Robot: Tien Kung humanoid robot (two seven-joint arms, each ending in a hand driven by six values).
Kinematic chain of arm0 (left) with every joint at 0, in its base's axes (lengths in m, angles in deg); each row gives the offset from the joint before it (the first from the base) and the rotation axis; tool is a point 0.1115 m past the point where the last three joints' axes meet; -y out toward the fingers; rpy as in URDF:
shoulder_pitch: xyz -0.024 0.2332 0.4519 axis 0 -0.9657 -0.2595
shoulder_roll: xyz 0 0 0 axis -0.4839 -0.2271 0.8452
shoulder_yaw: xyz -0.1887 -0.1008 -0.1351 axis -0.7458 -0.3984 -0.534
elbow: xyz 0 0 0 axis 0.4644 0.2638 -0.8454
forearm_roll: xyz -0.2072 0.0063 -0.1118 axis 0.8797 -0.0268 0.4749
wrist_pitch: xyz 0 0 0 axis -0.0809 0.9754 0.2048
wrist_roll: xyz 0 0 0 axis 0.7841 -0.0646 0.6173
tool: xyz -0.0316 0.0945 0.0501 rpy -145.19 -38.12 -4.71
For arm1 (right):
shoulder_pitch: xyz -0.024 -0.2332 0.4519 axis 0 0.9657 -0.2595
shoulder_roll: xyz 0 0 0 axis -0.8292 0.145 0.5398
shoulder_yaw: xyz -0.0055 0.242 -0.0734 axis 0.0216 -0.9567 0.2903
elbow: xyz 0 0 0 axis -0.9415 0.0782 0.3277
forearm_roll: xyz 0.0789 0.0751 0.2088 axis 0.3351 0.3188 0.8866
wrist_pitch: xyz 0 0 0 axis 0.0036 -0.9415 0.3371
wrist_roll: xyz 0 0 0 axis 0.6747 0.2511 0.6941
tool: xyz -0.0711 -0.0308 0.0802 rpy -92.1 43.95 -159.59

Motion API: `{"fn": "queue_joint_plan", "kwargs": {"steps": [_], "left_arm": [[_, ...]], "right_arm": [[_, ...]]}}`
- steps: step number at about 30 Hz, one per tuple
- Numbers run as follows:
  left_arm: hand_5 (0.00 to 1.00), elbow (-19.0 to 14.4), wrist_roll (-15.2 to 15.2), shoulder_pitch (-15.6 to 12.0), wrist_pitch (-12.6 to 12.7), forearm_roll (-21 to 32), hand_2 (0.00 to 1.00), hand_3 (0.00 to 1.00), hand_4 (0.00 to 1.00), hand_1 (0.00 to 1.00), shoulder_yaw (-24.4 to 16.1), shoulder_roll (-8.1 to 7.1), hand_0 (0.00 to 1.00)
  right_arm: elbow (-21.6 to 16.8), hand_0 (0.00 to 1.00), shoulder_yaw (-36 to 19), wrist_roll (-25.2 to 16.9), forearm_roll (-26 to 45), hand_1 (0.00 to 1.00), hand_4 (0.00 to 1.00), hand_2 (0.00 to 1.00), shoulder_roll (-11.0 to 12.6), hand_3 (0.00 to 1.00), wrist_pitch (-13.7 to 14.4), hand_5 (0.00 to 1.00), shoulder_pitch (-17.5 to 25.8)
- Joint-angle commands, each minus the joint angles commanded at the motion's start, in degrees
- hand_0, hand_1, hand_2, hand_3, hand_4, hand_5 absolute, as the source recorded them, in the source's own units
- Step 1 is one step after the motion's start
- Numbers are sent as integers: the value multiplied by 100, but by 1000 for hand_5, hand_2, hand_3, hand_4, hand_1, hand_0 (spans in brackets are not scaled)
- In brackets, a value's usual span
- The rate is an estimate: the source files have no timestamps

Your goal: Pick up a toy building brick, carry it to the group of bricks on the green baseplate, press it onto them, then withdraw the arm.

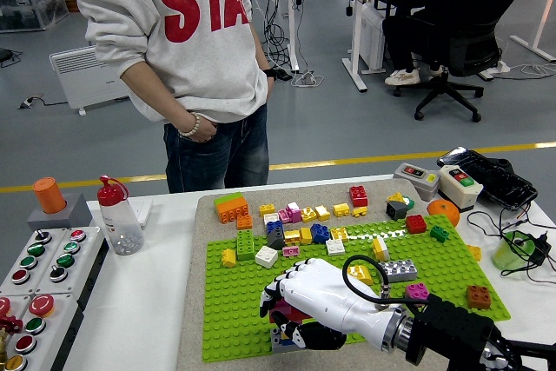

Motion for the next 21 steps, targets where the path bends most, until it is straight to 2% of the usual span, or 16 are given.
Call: {"fn": "queue_joint_plan", "kwargs": {"steps": [21], "left_arm": [[998,0,-2,30,-2,25,672,574,280,688,34,-11,653]], "right_arm": [[-23,609,-40,23,-15,598,378,588,20,568,-23,168,0]]}}
